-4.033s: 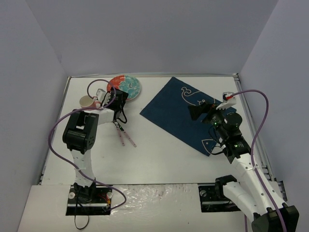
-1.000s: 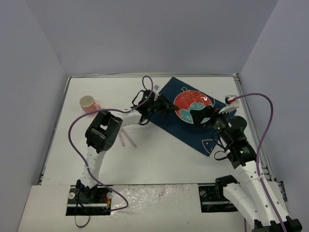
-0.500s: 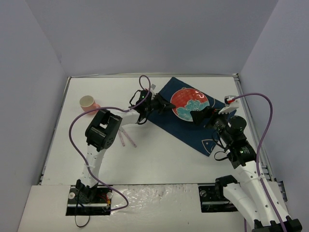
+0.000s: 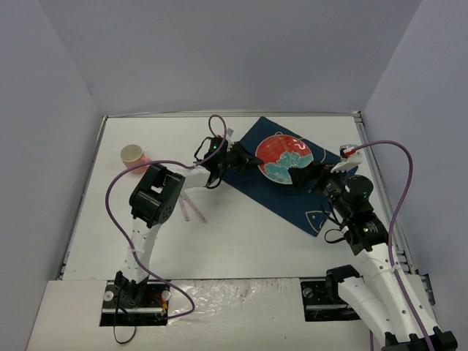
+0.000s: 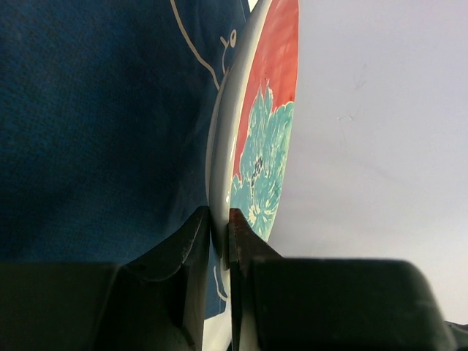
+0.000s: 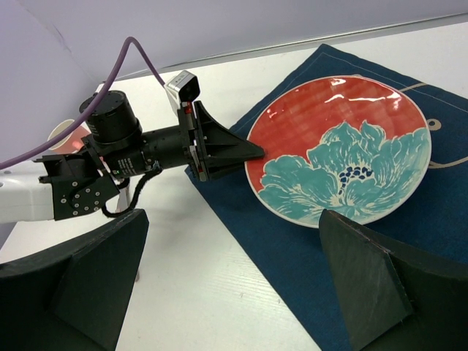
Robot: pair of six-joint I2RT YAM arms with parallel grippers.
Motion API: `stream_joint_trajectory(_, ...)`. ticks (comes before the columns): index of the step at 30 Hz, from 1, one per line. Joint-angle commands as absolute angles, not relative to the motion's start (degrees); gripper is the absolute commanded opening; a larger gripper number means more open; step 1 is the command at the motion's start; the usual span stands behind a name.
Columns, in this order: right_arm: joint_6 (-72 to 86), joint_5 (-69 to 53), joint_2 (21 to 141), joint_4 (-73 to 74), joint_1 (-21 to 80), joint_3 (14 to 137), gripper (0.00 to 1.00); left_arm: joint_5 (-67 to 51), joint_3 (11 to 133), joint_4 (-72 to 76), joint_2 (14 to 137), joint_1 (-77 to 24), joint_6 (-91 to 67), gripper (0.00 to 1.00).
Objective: Set the dinner table for one person
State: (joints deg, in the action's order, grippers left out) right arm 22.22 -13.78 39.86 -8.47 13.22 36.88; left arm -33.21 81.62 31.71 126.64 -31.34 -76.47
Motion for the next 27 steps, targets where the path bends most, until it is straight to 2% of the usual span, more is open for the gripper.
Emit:
stream_joint_trajectory(1, 21.7, -13.5, 39.6, -12.1, 13.4, 38.2, 1.0, -36.3, 84.1, 47.9, 123.6, -30.7, -78.6, 0.0)
stream_joint_trajectory(19, 21.6, -13.7, 39.4, -12.2, 13.4, 36.9, 1.0, -35.7, 82.2, 49.4, 128.1, -30.4, -78.8, 0.0)
stream_joint_trajectory(23, 21.6, -13.7, 39.2, -12.1, 13.4, 36.7, 1.0, -35.3, 80.3, 49.2, 128.0, -30.2, -78.9, 0.09)
stream_joint_trajectory(27, 21.5, -13.5, 39.0, -12.2, 13.4, 36.5, 1.0, -34.7, 78.8, 47.3, 126.6, -30.1, -77.2, 0.4)
